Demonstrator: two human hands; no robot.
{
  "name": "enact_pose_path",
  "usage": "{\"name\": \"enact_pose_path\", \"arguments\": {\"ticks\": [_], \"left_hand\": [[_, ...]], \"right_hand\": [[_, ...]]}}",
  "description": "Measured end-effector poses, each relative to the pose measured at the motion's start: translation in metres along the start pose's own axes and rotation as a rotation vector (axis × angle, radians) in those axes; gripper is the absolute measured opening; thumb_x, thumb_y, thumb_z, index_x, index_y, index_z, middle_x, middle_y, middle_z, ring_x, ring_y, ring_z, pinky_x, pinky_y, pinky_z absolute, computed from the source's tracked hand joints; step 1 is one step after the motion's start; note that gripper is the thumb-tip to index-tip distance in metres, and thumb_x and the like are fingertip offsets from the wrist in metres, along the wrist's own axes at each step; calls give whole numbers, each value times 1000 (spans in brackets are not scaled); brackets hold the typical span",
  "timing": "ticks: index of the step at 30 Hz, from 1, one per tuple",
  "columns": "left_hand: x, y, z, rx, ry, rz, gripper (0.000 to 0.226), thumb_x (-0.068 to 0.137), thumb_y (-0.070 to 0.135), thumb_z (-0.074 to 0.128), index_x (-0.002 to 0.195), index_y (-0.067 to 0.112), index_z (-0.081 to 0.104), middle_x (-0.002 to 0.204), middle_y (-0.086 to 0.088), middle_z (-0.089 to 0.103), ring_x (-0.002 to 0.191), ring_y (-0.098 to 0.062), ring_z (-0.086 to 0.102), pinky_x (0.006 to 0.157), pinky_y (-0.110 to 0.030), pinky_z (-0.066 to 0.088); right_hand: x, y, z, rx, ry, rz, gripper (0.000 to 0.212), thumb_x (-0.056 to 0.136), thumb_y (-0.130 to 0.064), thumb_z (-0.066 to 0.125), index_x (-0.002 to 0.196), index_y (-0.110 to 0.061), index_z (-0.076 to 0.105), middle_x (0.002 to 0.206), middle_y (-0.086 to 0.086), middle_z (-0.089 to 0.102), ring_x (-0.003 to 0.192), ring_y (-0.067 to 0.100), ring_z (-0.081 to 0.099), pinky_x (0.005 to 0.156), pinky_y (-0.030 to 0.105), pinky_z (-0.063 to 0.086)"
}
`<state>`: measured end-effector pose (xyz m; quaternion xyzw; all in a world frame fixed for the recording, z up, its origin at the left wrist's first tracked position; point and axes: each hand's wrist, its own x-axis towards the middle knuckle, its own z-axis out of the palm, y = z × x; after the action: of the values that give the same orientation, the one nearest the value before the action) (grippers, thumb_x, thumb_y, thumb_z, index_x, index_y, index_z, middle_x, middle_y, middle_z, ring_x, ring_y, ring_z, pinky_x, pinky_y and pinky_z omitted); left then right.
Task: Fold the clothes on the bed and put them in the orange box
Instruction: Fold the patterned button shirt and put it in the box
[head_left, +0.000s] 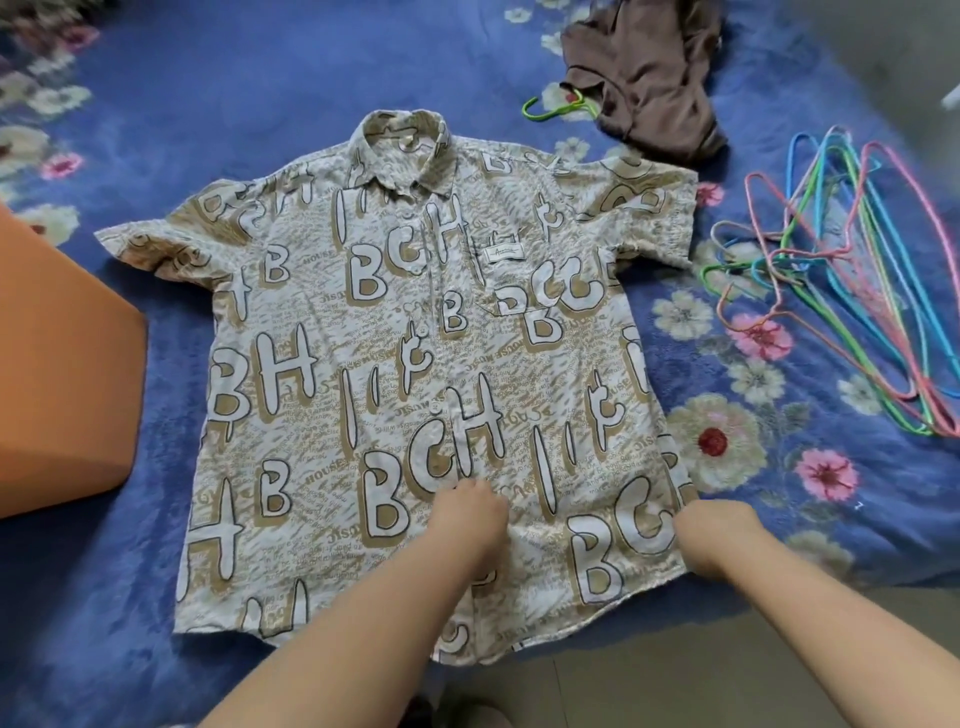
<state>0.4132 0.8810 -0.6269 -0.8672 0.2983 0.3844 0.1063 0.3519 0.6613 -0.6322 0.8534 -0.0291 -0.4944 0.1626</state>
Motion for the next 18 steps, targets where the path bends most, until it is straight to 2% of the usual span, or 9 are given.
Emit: {"name": "enact_pose_path", "arguments": {"ticks": [4, 6, 8, 11, 13, 15, 16, 17, 18], "left_hand": [[29, -25, -53, -121, 156, -31, 27, 93, 17, 40, 118, 9, 49, 118, -10, 50, 109, -25, 47, 86, -36, 44], [43, -38, -75, -164, 205, -54, 27, 93, 16, 41, 118, 9, 49, 118, -10, 50, 110, -25, 47, 87, -36, 44], [62, -53, -98, -206, 236, -58, 29, 94, 16, 40, 120, 9, 48, 120, -9, 49, 113, -25, 46, 90, -37, 44], [85, -67, -118, -253, 263, -38, 31, 94, 17, 41, 124, 10, 47, 123, -7, 49, 114, -22, 45, 94, -36, 45], [102, -75, -129, -278, 271, -21, 35, 94, 19, 42, 127, 12, 46, 126, -5, 48, 116, -21, 45, 95, -35, 46], [124, -81, -144, -308, 299, -22, 36, 95, 23, 41, 129, 14, 45, 127, -4, 47, 116, -20, 44, 94, -34, 46], [133, -84, -151, -328, 321, -21, 37, 95, 24, 40, 130, 15, 44, 128, -3, 47, 117, -19, 44, 95, -34, 45], [139, -85, -156, -349, 341, -16, 37, 96, 25, 40, 132, 15, 43, 130, -3, 46, 118, -19, 43, 97, -34, 44], [154, -84, -165, -354, 364, -12, 38, 96, 26, 40, 133, 15, 42, 132, -2, 45, 120, -19, 42, 98, -33, 42]], "right_hand": [[19, 17, -65, 209, 176, 11, 29, 91, -12, 37, 116, -14, 52, 124, 5, 55, 109, 24, 56, 83, 33, 46], [31, 23, -91, 298, 234, -6, 16, 91, -13, 37, 96, -17, 52, 117, 7, 57, 98, 25, 56, 75, 32, 43], [48, 32, -121, 441, 293, 6, 12, 91, -14, 37, 81, -17, 44, 105, 7, 57, 88, 24, 51, 68, 31, 40], [77, 44, -151, 766, 368, 52, 14, 92, -17, 41, 80, -12, 49, 91, 9, 54, 91, 25, 52, 67, 31, 35], [99, 53, -163, 1137, 423, 114, 19, 92, -23, 45, 81, -10, 53, 87, 12, 54, 86, 25, 51, 73, 34, 42], [128, 66, -176, 1721, 408, 196, 26, 93, -28, 49, 92, -4, 59, 98, 27, 56, 94, 33, 56, 93, 48, 45], [136, 70, -181, 2048, 370, 232, 35, 94, -27, 51, 111, 3, 57, 115, 32, 54, 108, 37, 55, 101, 47, 41], [146, 75, -183, 2346, 327, 249, 44, 94, -26, 52, 126, 5, 48, 127, 29, 50, 120, 37, 49, 106, 41, 37], [161, 85, -187, 2601, 285, 241, 54, 92, -27, 56, 134, 3, 41, 132, 23, 48, 123, 32, 47, 106, 35, 35]]}}
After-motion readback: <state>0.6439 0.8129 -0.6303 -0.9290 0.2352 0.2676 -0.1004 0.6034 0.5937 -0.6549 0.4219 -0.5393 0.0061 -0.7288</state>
